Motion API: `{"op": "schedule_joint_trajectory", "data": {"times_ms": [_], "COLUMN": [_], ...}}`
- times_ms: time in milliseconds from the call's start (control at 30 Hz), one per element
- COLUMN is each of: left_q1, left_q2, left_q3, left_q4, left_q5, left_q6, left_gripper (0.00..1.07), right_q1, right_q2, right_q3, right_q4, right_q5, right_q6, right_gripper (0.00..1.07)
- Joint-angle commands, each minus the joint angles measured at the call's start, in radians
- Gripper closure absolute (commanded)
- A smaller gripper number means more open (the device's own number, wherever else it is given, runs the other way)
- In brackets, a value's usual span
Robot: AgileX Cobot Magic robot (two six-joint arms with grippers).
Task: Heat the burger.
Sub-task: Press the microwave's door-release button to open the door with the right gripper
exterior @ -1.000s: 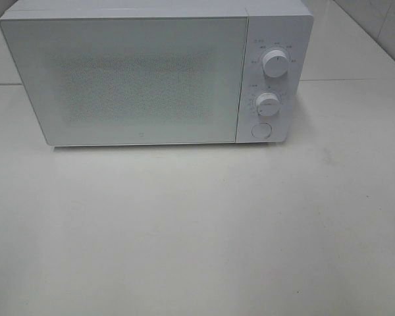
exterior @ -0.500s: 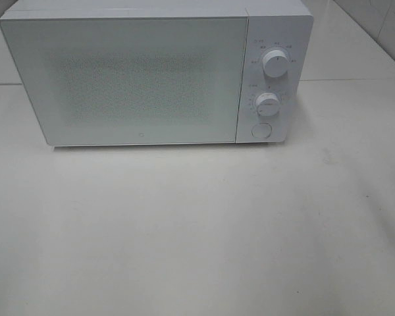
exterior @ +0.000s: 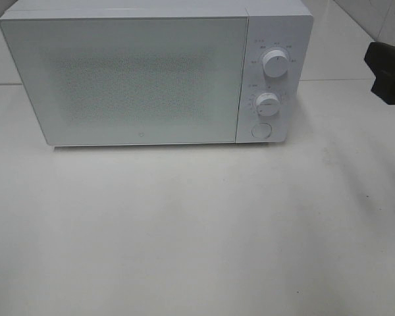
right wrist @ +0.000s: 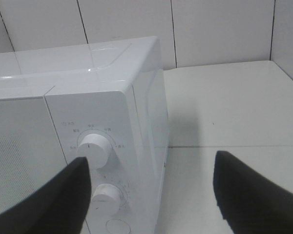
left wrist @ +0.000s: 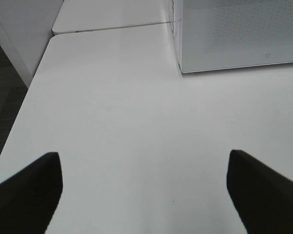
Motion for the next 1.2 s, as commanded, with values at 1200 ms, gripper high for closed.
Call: {"op": "schedule_joint_trajectory", "data": {"times_ms": [1200], "left_q1": [0.003], "left_q2": [-0.021], "left_q3": [0.004], "left_q4": [0.002], "left_q5": [-0.008], "left_q6": [-0.007], "left_gripper": [0.22], "right_q1": [0.609], "right_q2": [0.59], "right_q3": [0.075], "right_q4": [0.732], "right_q5": [-0.576], "right_q6": [-0.37], "right_gripper": [0.4]}}
